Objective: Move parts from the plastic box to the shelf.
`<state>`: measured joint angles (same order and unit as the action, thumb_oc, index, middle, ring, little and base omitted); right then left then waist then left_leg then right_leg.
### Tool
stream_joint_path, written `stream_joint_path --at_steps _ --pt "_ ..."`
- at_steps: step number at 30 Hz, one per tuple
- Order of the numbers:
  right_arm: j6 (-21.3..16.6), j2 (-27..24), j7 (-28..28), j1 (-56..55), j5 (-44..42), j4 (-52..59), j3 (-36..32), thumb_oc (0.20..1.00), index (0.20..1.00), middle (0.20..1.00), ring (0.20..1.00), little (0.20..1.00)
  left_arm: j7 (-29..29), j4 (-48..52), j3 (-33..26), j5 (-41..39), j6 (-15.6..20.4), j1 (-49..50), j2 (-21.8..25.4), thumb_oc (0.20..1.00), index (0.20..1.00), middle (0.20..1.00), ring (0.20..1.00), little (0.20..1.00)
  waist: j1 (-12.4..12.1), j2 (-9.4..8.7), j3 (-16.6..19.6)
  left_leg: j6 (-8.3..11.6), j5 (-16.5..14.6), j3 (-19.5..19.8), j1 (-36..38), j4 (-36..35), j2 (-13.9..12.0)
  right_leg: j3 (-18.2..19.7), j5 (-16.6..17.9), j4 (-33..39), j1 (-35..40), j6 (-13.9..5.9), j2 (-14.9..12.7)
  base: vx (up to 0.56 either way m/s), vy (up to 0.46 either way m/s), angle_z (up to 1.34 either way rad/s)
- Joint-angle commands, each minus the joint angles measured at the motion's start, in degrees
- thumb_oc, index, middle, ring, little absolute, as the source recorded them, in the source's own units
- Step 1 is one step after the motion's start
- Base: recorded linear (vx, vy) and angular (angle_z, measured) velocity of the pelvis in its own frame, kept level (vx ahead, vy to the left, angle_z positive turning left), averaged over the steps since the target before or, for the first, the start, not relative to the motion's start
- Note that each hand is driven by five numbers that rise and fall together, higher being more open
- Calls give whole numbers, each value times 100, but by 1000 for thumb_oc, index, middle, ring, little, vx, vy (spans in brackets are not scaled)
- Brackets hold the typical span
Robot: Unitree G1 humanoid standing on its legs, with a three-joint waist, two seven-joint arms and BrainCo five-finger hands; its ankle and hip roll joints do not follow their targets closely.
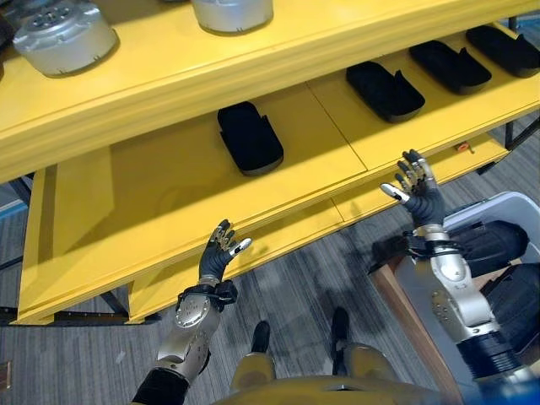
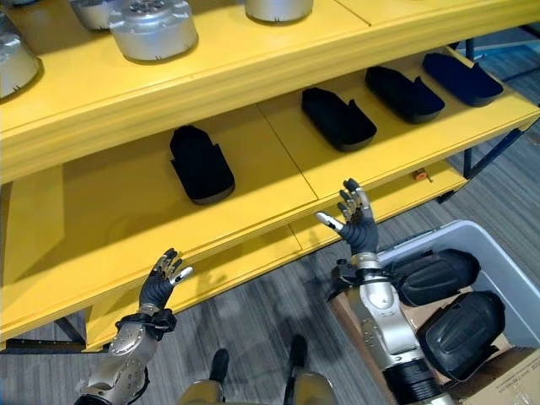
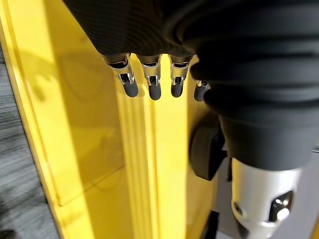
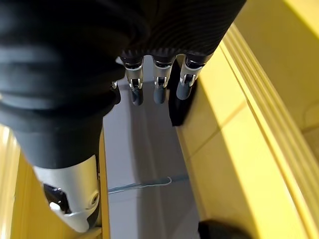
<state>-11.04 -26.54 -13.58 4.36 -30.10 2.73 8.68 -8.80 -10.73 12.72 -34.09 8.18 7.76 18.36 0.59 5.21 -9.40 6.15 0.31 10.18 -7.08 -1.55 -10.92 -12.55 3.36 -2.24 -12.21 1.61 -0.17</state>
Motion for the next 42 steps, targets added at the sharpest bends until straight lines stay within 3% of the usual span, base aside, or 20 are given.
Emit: stream_joint_path --at_steps 1,2,3,5,8,12,21,25,26,28,29,30,31,32,33,34,35,36,37,42 --pt "-201 -17 67 -232 43 532 -382 1000 1000 1000 1000 1000 140 220 -132 208 258 -154 62 1000 1000 1000 1000 1000 115 -302 -159 98 1573 -713 -185 -327 70 -7 -629 -256 426 -412 -509 110 -215 36" --pt "-146 102 190 -368 21 495 -295 1000 1000 1000 1000 1000 144 287 -235 214 266 60 19 1000 1000 1000 1000 1000 -57 -385 -132 -72 1156 -104 -329 -302 662 124 -513 -10 480 -438 -467 151 -197 39" --pt "-121 134 261 -393 12 462 -260 1000 1000 1000 1000 1000 177 339 -296 237 257 161 -1 1000 1000 1000 1000 1000 -146 -433 -125 -114 1075 259 -428 -291 916 226 -459 102 513 -438 -423 164 -166 34" --pt "-144 184 321 -342 2 395 -173 1000 1000 1000 1000 1000 213 408 -333 261 263 236 -13 1000 1000 1000 1000 1000 -278 -487 -95 -158 1140 763 -700 -316 1381 400 -333 324 543 -463 -264 101 -100 -44" --pt "-119 401 405 -185 -168 251 76 1000 1000 1000 1000 1000 225 431 -440 226 290 355 21 1000 1000 1000 1000 1000 -433 -558 -89 -292 1035 1411 -720 -242 1772 815 -324 408 601 -433 -55 57 -18 -61" --pt "19 691 741 -514 -919 321 276 1000 1000 1000 1000 1000 280 374 -350 161 246 301 4 1000 1000 1000 1000 1000 -346 -637 9 -445 855 1271 -469 -107 1746 1101 -314 526 873 -425 -34 106 127 -87" --pt "302 944 764 -449 -953 228 590 1000 1000 1000 1000 1000 234 503 -446 112 116 551 98 1000 1000 1000 1000 1000 -335 -583 292 -771 494 726 243 -292 1687 1595 -216 525 1122 -636 -137 93 124 -38" --pt "374 978 780 -434 -945 278 636 1000 1000 1000 1000 1000 249 553 -434 179 79 553 180 1000 1000 1000 1000 1000 -265 -562 247 -925 339 457 332 -222 1747 1920 -171 325 985 -741 -168 -24 159 -47" --pt "378 1007 762 -313 -874 333 705 1000 1000 1000 1000 1000 215 570 -450 208 81 500 232 1000 1000 1000 1000 1000 -264 -566 158 -975 272 216 252 -112 1734 2136 -57 192 739 -845 -140 -127 174 -61" --pt "372 1032 774 -231 -826 384 753 1000 1000 1000 1000 1000 193 603 -500 256 102 491 270 1000 1000 1000 1000 1000 -304 -566 91 -997 206 10 183 -5 1695 2109 -26 32 550 -920 -156 -133 89 -78" --pt "365 1169 826 11 -880 271 949 1000 1000 1000 1000 1000 118 645 -687 273 163 518 326 1000 1000 1000 1000 1000 -513 -537 -44 -953 69 -481 151 81 1491 1187 38 -136 344 -1011 -489 -113 8 -138" --pt "363 1236 837 138 -923 202 1073 1000 1000 1000 1000 1000 83 699 -785 241 189 575 342 1000 1000 1000 1000 1000 -638 -508 -61 -899 17 -714 177 95 1365 500 29 -126 368 -1017 -746 -112 8 -190" --pt "362 1238 838 143 -923 200 1074 1000 1000 1000 1000 1000 84 700 -788 241 188 574 343 1000 1000 1000 1000 1000 -633 -512 -54 -900 26 -712 163 96 1368 497 41 -117 360 -1017 -749 -38 -13 -246" --pt "368 1259 858 235 -903 166 1141 1000 1000 1000 1000 1000 56 760 -938 201 208 667 324 1000 1000 1000 1000 1000 -793 -497 -48 -829 -34 -968 225 90 1213 -305 80 20 525 -1010 -1104 -13 -47 -272" --pt "478 1230 869 314 -894 99 1171 1000 1000 1000 1000 1000 98 737 -1011 149 185 754 248 1000 1000 1000 1000 1000 -788 -523 1 -820 -68 -1195 378 -29 1129 -418 285 189 486 -1009 -1285 19 -111 -244" --pt "569 1186 851 374 -852 104 1124 1000 1000 1000 1000 1000 113 744 -1099 86 154 830 202 1000 1000 1000 1000 1000 -794 -587 5 -817 -88 -1330 519 -137 1124 -318 565 334 379 -1097 -1327 91 -158 -175" --pt "601 1143 871 240 -890 154 1025 1000 1000 1000 1000 1000 127 704 -1168 77 128 895 144 1000 1000 1000 1000 1000 -752 -684 30 -786 -141 -1392 613 -157 1159 -271 611 581 528 -1132 -1268 81 -127 -106" --pt "602 1143 871 236 -890 157 1026 1000 1000 1000 1000 1000 127 705 -1168 77 127 898 145 1000 1000 1000 1000 1000 -750 -685 31 -786 -141 -1390 615 -156 1160 -274 616 593 536 -1132 -1268 188 -277 -57" --pt "573 1032 868 22 -815 208 826 1000 1000 1000 1000 1000 130 677 -1189 98 94 907 54 1000 1000 1000 1000 1000 -619 -758 111 -655 -189 -1324 730 -129 1011 -251 543 594 672 -1084 -1169 185 -274 13" --pt "529 781 834 -549 -711 330 255 1000 1000 1000 1000 1000 158 665 -1142 161 44 846 -42 1000 1000 1000 1000 1000 -299 -664 269 -316 2 -1246 925 -283 515 -364 209 642 947 -861 -813 198 -292 35"
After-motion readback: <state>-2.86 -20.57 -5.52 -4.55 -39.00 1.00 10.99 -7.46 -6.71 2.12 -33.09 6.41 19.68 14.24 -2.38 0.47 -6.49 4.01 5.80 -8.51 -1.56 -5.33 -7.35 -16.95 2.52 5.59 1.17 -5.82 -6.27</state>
